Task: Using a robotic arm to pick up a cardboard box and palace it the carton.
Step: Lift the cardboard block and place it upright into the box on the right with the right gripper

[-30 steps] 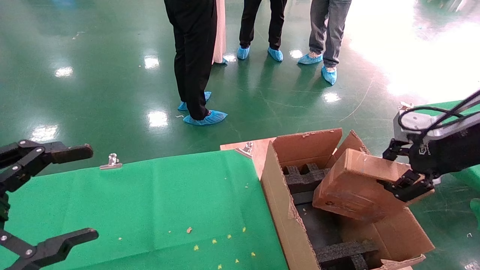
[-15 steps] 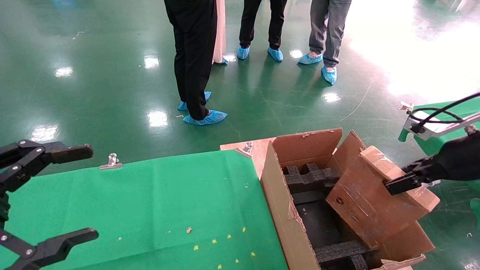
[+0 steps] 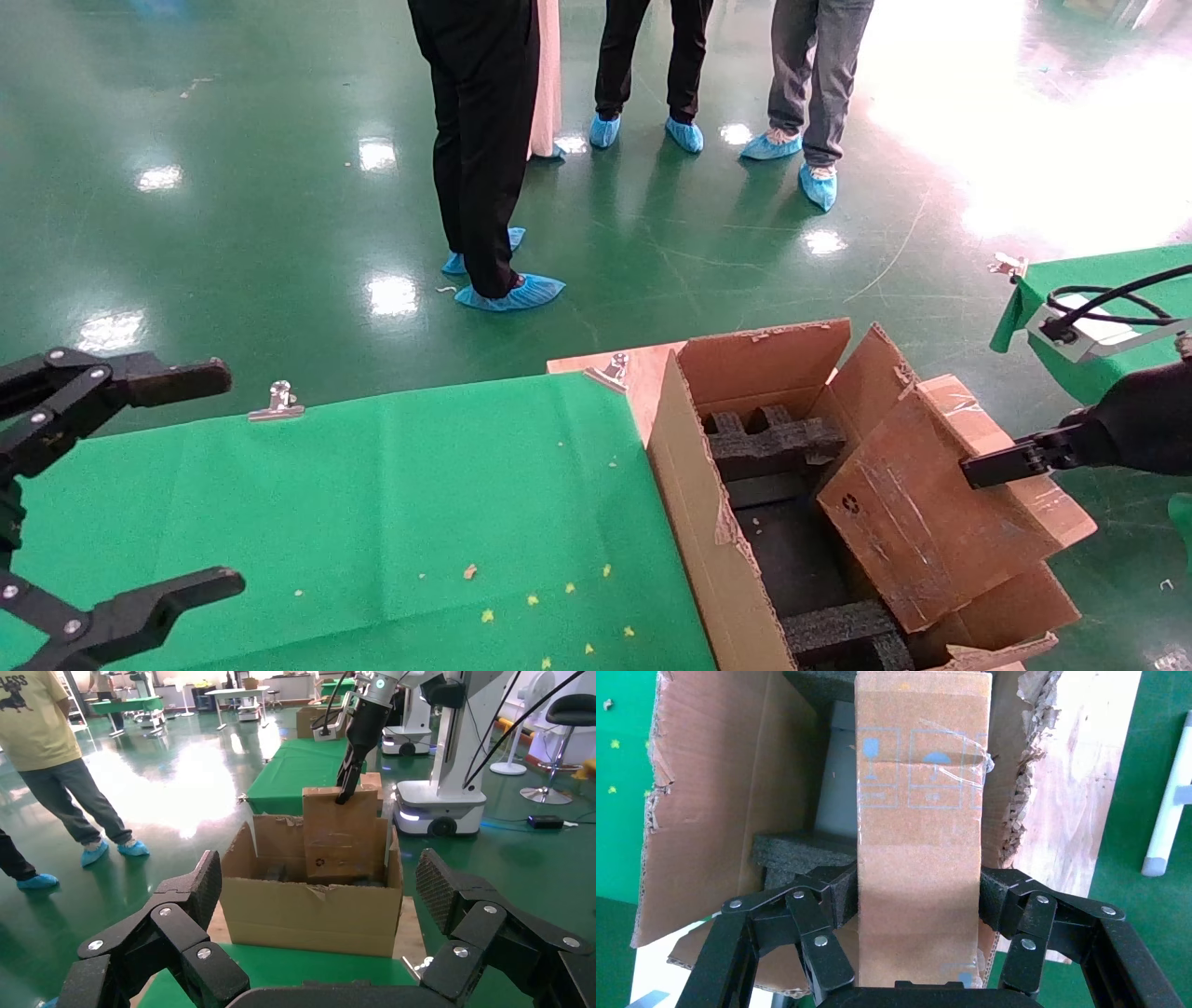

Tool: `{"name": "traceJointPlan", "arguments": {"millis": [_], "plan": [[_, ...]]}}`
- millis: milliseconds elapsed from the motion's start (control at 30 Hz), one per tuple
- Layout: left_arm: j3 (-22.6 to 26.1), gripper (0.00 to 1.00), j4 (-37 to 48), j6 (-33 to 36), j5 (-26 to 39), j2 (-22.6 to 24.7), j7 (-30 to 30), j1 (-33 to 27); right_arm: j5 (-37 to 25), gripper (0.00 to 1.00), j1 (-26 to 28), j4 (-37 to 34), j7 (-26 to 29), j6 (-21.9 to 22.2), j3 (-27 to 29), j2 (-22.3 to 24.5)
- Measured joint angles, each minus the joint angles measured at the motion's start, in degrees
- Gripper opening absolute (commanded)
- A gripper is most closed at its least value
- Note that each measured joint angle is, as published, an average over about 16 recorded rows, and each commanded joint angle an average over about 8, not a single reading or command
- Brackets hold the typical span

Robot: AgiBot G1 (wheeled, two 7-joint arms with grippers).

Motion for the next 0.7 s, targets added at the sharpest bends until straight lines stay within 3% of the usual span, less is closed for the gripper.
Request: {"name": "traceJointPlan", "arguments": {"millis": [700], "plan": [[0.03, 1.00, 0.02, 0.00, -0.01, 0.00, 0.02, -0.01, -2.86, 0.00, -3.08, 1.72, 6.72, 8.76, -1.47, -2.14]]}}
